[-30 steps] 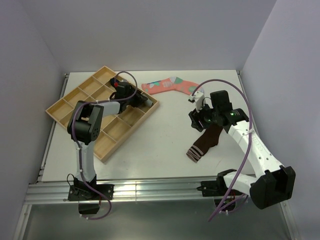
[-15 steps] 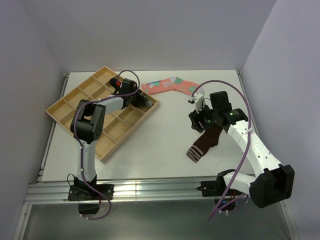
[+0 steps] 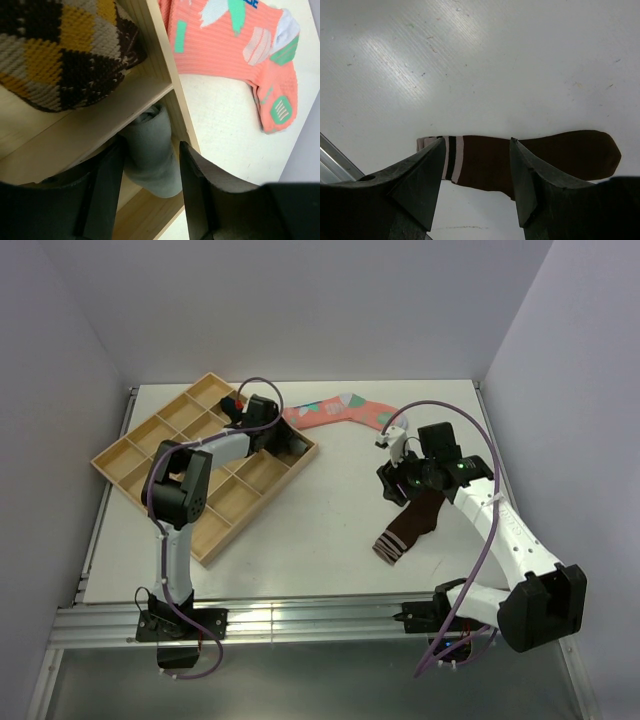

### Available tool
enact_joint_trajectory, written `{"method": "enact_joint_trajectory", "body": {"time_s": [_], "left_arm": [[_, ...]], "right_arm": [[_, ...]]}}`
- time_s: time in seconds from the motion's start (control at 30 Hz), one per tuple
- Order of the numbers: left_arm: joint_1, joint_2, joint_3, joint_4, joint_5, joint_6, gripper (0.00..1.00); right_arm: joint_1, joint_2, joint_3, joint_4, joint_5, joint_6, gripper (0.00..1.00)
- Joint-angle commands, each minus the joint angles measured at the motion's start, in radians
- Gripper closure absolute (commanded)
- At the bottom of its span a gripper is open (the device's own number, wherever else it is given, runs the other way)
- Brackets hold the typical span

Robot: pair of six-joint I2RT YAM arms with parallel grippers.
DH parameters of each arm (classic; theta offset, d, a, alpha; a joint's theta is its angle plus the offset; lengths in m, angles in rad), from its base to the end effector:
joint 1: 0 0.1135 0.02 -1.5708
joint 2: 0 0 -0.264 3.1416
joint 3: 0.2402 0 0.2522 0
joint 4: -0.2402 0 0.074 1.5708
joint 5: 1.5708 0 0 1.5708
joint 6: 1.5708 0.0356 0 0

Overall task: Roll the socks
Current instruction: Place the sock in the storage box.

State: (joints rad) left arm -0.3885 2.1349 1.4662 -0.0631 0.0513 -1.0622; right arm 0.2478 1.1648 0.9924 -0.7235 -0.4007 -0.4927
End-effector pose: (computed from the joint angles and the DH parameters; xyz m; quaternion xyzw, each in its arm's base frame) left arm 0.4362 -0.1805 0.1586 -0.2919 0.8651 -0.2876 0.2891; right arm 0.2235 0.0709 0.2898 -0.3960 0.8382 0.1467 0.3450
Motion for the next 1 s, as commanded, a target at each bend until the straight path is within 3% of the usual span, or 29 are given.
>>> {"method": "enact_joint_trajectory", "body": {"time_s": [0.0,0.1,0.43,0.67,0.97], "left_arm": [[0.005,-0.062,-0.033,-0.121,-0.047,0.051,0.46],[0.005,-0.107,-0.043,-0.126,-0.082,0.065,0.45],[-0.003,-0.237,-0.066,-0.063,-0.015,0.130,0.46],[-0.052,-0.453,-0.306,0.055,0.001,0.076,0.48],[-0.193,-0.670,-0.490,0.169,-0.021,0.039,0.48]], "right_arm": [[-0.013,0.001,0.005,-0.007,0.011,-0.014,0.39],[-0.015,0.006,0.011,-0.016,0.019,-0.017,0.39],[-0.015,0.021,-0.034,-0.060,0.068,-0.079,0.39],[-0.005,0.030,-0.147,-0.109,0.111,-0.148,0.52],[0.116,-0.034,-0.205,-0.159,0.160,-0.115,0.49]]}}
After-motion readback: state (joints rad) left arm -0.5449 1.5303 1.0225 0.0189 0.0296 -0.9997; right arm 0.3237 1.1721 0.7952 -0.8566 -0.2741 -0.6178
